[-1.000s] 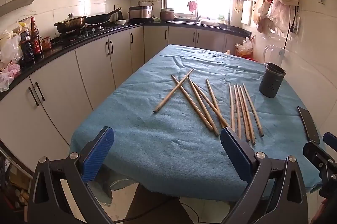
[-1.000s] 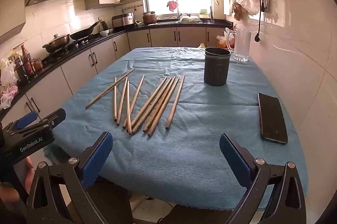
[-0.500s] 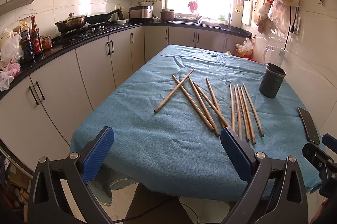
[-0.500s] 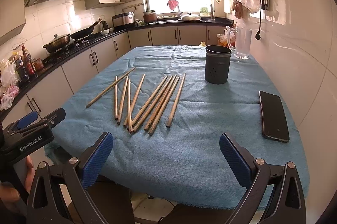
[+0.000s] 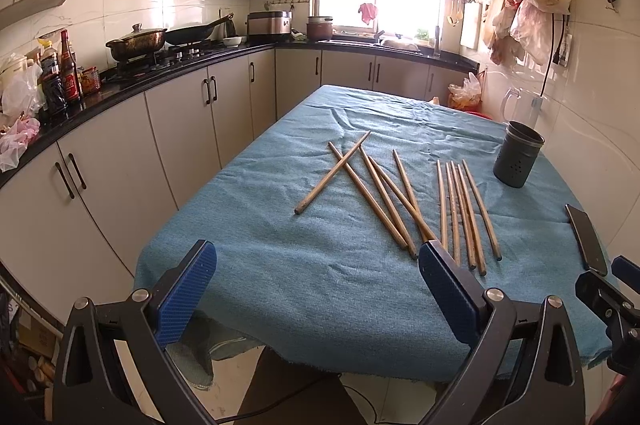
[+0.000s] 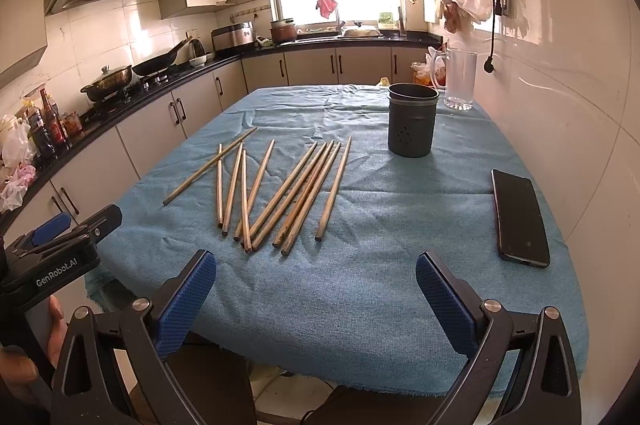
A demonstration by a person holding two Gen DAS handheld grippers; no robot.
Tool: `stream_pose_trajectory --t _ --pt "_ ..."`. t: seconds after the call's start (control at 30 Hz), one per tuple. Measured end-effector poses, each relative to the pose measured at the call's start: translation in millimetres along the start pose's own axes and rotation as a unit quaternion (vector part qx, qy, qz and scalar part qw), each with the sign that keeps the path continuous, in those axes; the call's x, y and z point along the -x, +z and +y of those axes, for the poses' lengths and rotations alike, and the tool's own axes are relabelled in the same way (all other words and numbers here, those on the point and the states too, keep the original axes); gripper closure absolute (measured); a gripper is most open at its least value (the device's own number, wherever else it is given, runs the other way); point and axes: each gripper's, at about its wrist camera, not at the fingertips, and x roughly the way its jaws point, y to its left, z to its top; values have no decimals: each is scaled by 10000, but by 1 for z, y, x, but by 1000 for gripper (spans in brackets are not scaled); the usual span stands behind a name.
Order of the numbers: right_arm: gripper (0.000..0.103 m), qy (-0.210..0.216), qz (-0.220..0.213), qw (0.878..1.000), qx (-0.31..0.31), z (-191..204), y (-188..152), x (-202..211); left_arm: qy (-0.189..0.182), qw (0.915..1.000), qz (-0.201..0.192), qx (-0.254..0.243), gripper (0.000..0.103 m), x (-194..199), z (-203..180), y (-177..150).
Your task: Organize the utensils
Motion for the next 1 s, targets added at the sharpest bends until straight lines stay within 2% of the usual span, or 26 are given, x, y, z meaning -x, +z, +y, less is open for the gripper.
stream_pose_trajectory --t 0.37,0.73,1.0 --pt "2 91 108 9998 -105 -1 4 -5 10 10000 -11 -51 2 0 5 3" --pt "7 263 438 9978 -410 -21 34 -27 -57 9993 370 68 2 -29 21 19" --pt "9 98 572 9969 -522 -37 45 -43 -40 9985 546 -15 2 -53 16 25"
